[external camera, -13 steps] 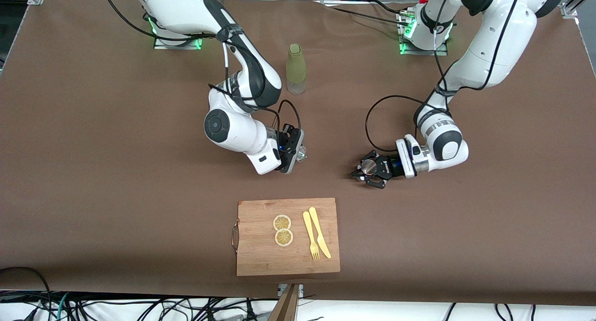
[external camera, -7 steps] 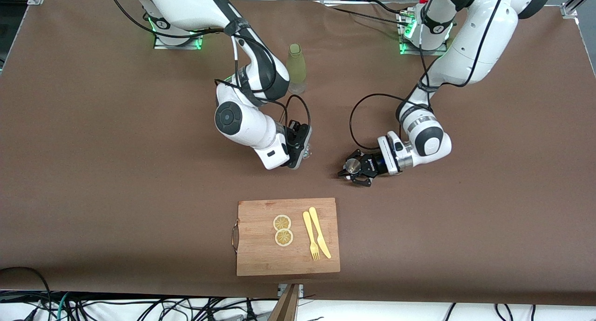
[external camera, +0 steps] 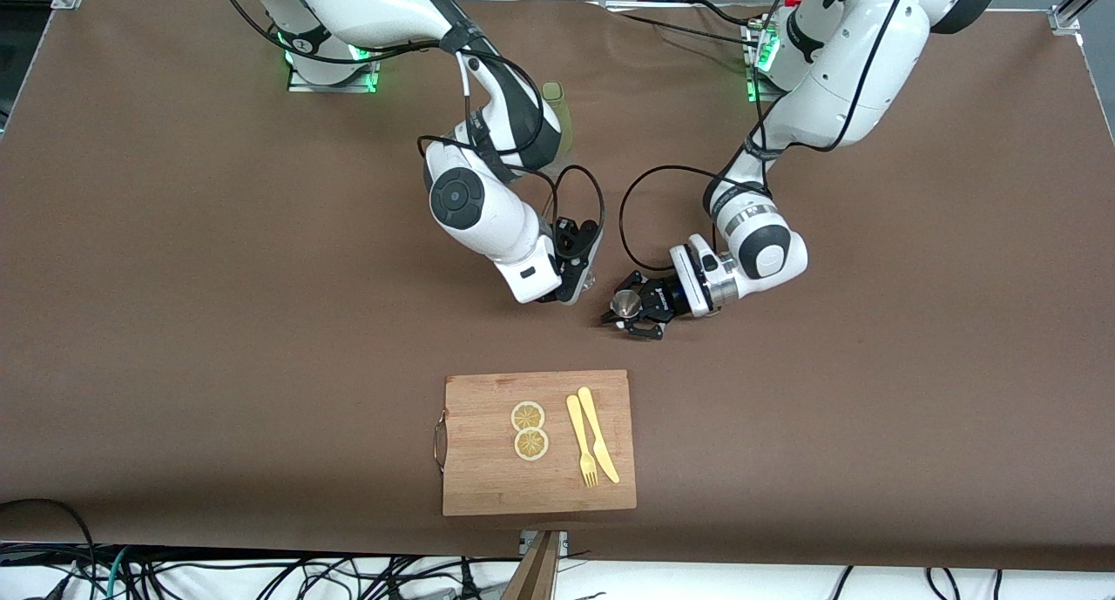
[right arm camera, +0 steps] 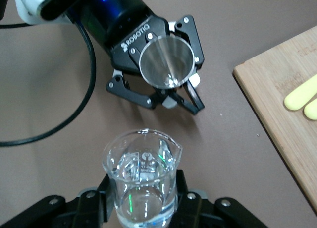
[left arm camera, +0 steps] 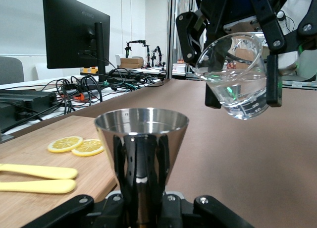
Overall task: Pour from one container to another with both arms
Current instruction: 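Tilt the beaker with the right gripper, pouring water into the jigger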
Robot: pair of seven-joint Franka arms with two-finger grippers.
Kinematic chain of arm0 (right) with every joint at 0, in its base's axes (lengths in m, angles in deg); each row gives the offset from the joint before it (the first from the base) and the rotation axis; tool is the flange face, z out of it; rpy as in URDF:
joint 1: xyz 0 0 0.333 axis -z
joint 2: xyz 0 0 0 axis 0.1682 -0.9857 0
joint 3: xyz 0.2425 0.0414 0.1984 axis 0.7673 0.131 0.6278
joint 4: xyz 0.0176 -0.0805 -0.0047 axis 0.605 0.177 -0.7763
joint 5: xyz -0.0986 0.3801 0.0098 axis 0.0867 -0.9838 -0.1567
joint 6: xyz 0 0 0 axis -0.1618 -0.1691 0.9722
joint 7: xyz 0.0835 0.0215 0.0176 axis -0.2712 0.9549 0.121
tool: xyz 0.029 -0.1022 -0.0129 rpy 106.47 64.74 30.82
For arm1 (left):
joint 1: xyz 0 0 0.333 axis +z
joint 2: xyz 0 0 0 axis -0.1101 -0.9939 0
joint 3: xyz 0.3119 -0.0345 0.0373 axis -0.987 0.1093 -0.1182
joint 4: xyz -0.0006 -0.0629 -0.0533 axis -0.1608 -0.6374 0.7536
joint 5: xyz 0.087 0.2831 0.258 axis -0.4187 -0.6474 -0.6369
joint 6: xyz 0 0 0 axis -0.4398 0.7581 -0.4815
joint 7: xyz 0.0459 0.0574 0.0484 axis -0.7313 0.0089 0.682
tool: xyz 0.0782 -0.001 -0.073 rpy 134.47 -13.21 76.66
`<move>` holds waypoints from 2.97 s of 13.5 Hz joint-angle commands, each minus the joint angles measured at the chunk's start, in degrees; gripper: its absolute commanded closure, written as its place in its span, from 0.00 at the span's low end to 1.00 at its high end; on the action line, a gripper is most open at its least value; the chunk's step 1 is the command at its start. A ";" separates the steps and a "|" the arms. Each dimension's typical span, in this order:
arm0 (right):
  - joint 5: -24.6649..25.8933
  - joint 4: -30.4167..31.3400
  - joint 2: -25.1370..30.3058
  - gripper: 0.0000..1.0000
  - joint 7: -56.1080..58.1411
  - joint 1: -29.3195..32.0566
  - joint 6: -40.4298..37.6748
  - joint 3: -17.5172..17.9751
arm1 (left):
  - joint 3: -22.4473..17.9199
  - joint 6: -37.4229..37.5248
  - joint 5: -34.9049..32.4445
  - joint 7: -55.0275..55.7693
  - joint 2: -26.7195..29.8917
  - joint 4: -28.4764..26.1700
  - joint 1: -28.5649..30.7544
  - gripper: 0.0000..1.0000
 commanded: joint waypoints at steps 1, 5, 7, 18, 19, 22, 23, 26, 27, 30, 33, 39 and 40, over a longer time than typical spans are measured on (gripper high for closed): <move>1.79 -0.28 0.07 0.77 -1.36 -0.77 0.76 -0.08 | -0.58 -0.61 3.73 -4.91 1.49 -1.61 -1.79 1.00; 6.71 -0.28 -0.01 0.77 -4.88 -1.57 1.46 -0.08 | -0.58 -1.66 5.84 -7.02 1.31 -1.70 -2.50 1.00; 7.50 -0.28 -0.01 0.77 -4.88 -1.66 1.47 -0.08 | -0.67 -1.75 6.98 -7.28 1.23 -1.70 -3.37 1.00; 11.99 -0.28 -0.01 0.77 -4.97 -2.45 0.94 -0.08 | -0.67 -4.74 9.71 -7.37 0.96 -1.53 -5.75 1.00; 11.99 -0.28 -0.01 0.77 -4.97 -2.45 0.94 -0.17 | -0.67 -4.74 9.71 -7.37 0.96 -1.53 -5.84 1.00; 12.43 -0.36 -0.10 0.77 -4.97 -2.53 1.11 -0.17 | -0.67 -5.27 9.80 -7.37 0.96 -1.53 -5.84 1.00; 12.51 -0.36 -0.01 0.77 -4.97 -2.62 1.12 -0.17 | -0.67 -5.27 9.80 -7.37 1.05 -1.53 -5.84 1.00; 13.66 -0.36 -0.10 0.77 -5.05 -2.80 1.38 -0.17 | -0.67 -5.27 9.80 -7.37 1.05 -1.53 -5.84 1.00; 13.74 -0.36 -0.10 0.77 -5.05 -2.89 1.38 -0.26 | -0.67 -5.27 9.80 -7.37 1.05 -1.53 -5.84 1.00; 15.06 -1.33 -0.10 0.77 -5.05 -3.32 1.38 -0.43 | -0.67 -5.36 9.80 -7.37 1.05 -1.53 -5.84 1.00; 15.24 -1.86 -0.71 0.77 -5.05 -3.50 1.81 -0.70 | -0.67 -5.36 9.80 -7.37 1.05 -1.53 -5.84 1.00; 17.69 -3.70 -1.95 0.77 -4.97 -3.94 2.78 -0.87 | -0.67 -5.36 9.80 -7.37 1.05 -1.44 -5.84 1.00; 18.05 -3.70 -2.21 0.77 -4.79 -3.94 2.87 -0.87 | -0.67 -5.36 9.80 -7.37 1.14 -1.52 -5.84 1.00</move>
